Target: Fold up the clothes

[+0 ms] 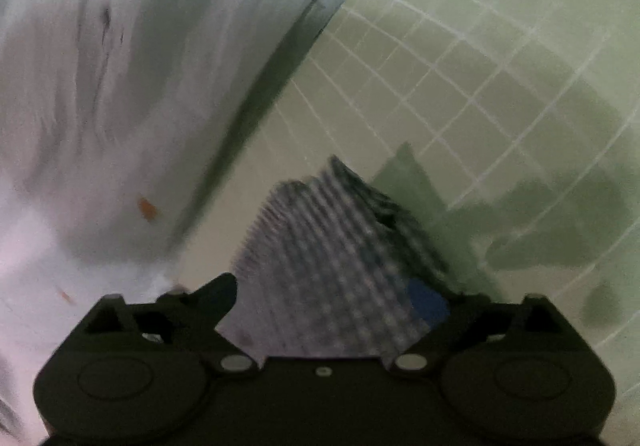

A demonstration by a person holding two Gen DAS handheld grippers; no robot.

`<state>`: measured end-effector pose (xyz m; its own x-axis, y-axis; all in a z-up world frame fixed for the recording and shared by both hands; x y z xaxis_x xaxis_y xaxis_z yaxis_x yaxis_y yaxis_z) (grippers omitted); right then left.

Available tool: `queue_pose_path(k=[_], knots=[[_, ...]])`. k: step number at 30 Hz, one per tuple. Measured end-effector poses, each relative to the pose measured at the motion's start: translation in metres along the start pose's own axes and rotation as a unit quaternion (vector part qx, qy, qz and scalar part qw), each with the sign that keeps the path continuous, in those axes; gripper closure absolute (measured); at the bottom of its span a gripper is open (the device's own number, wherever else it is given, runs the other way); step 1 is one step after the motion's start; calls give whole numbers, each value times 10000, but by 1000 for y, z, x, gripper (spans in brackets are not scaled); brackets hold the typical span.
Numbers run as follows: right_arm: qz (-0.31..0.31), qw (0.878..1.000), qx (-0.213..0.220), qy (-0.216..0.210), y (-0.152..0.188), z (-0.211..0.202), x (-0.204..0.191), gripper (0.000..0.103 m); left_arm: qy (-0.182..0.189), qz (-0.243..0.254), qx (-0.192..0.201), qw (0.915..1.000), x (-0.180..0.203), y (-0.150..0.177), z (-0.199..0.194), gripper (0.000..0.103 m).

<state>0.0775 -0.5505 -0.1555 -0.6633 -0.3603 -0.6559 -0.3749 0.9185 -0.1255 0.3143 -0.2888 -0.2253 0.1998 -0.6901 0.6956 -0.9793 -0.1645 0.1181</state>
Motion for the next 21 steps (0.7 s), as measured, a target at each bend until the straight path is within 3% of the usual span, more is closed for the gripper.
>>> queue_pose_path(k=[1, 2, 3, 4, 5, 6, 9, 12, 15, 17, 21], knots=[[-411, 9988, 80, 252, 6, 0, -3, 3, -160, 524, 1, 9985, 6, 6, 0, 7], [-876, 9947, 179, 514, 12, 2, -6, 2, -521, 1222, 41, 9911, 16, 14, 0, 4], [-1290, 9886, 231, 748, 19, 4, -8, 2, -908, 1937, 87, 9768, 27, 22, 1, 2], [-1683, 9806, 260, 972, 26, 8, -11, 2, -1314, 2629, 234, 9556, 35, 31, 3, 2], [-1964, 9739, 243, 1112, 31, 11, -12, 1, -1713, 3300, 394, 9275, 44, 40, 5, 2], [-2173, 9685, 197, 1197, 36, 15, -12, 1, -2100, 3948, 552, 8928, 52, 49, 7, 2], [-2549, 9585, 168, 1266, 44, 22, -10, 1, -2193, 4792, 808, 8460, 59, 62, 14, 1], [-2533, 9593, 130, 1238, 42, 31, -7, 0, -2138, 4688, 697, 8542, 58, 60, 26, 1], [-2395, 9642, 43, 1138, 37, 36, 0, 0, -1951, 4337, 634, 8774, 53, 47, 32, 1], [-2353, 9661, 28, 1062, 35, 36, 2, 0, -1836, 4181, 622, 8875, 49, 40, 40, 1], [-2568, 9608, 31, 1046, 37, 47, -2, 0, -1693, 4025, 590, 8977, 45, 33, 46, 1]])
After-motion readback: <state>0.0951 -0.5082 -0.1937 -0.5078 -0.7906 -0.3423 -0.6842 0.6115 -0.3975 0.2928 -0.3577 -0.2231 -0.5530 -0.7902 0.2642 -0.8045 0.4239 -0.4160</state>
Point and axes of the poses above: each gripper's, at about its wrist camera, not at the fingertips, and z roughly the way its jaws point, x to its right, y to its underside, the point moved 2 cm from there along z, roughly the way its jaws point, and after that the axes turned 6 degrees about z, right-handed, at the moved point
